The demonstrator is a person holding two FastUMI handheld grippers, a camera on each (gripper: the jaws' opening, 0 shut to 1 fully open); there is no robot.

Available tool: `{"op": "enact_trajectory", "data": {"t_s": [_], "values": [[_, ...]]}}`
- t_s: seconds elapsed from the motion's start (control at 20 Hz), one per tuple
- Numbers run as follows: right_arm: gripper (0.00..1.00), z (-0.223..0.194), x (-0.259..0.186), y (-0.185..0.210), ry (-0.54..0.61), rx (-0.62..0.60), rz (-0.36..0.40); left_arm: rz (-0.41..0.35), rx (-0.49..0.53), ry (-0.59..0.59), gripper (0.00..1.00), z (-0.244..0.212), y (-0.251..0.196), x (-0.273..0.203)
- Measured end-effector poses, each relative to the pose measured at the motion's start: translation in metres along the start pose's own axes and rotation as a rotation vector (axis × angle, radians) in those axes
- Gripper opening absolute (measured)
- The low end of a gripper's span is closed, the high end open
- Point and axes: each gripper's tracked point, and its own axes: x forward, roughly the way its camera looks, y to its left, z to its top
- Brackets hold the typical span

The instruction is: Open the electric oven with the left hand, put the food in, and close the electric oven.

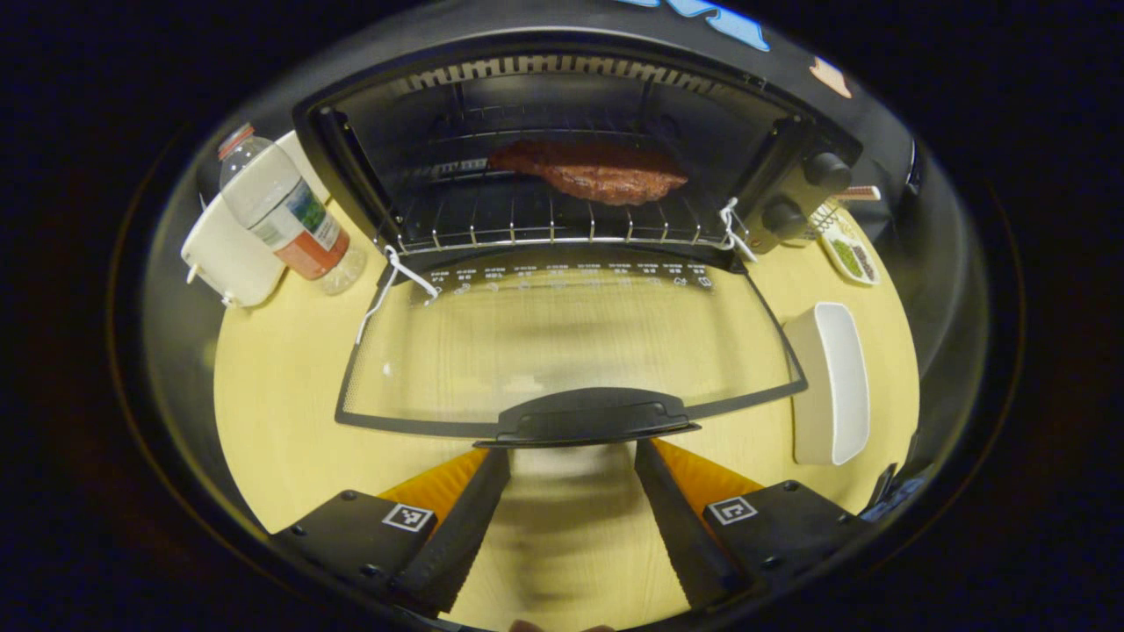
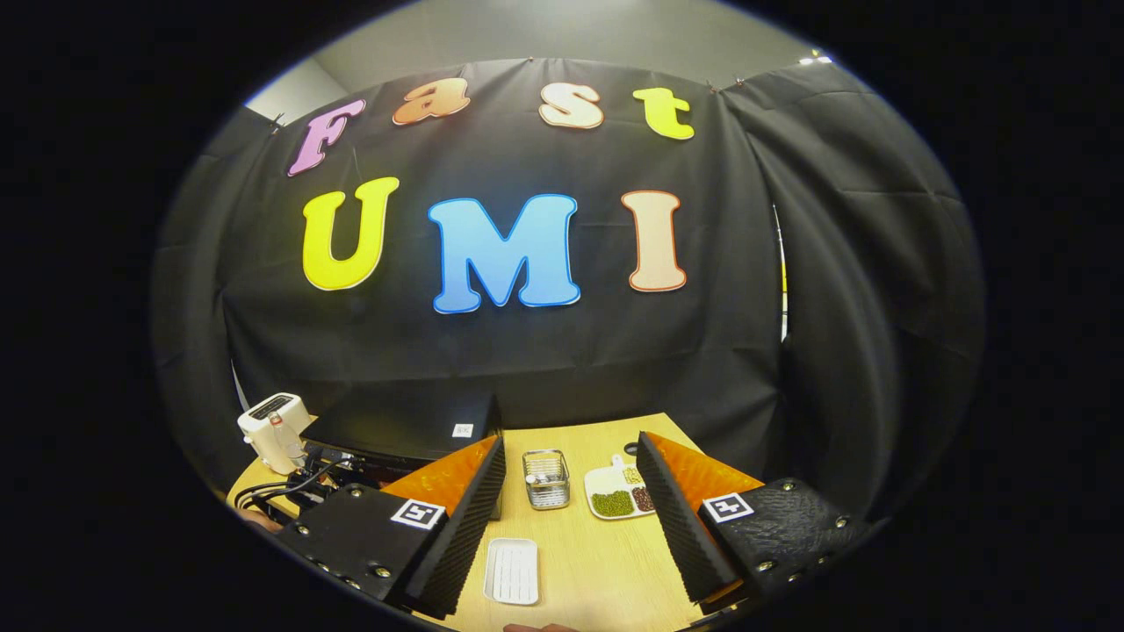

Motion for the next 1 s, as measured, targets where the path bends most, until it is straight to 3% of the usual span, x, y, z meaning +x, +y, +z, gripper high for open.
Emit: {"op": "enact_trajectory", "data": {"t_s": [0.35, 0.4, 0.65, 0.7, 0.9, 1.0], "values": [[0.91, 0.011, 0.003, 0.006, -0.023, -0.012, 0.034, -0.018, -0.026, -0.081, 1.00, 0.011, -0.005, -0.030], [0.91, 0.011, 0.003, 0.005, -0.024, -0.014, 0.035, -0.019, -0.024, -0.090, 0.94, 0.013, -0.005, -0.034], [0.91, 0.009, 0.004, -0.001, -0.022, -0.008, 0.031, -0.019, -0.038, -0.127, 0.91, 0.022, -0.006, -0.045], [0.91, 0.010, 0.004, -0.003, -0.023, -0.007, 0.028, -0.021, -0.039, -0.137, 0.97, 0.024, -0.007, -0.048], [0.91, 0.010, 0.005, -0.008, -0.022, 0.003, 0.021, -0.032, -0.052, -0.180, 0.97, 0.035, -0.009, -0.059], [0.91, 0.012, 0.004, -0.009, -0.025, 0.011, 0.018, -0.034, -0.069, -0.196, 0.91, 0.039, -0.009, -0.061]]}}
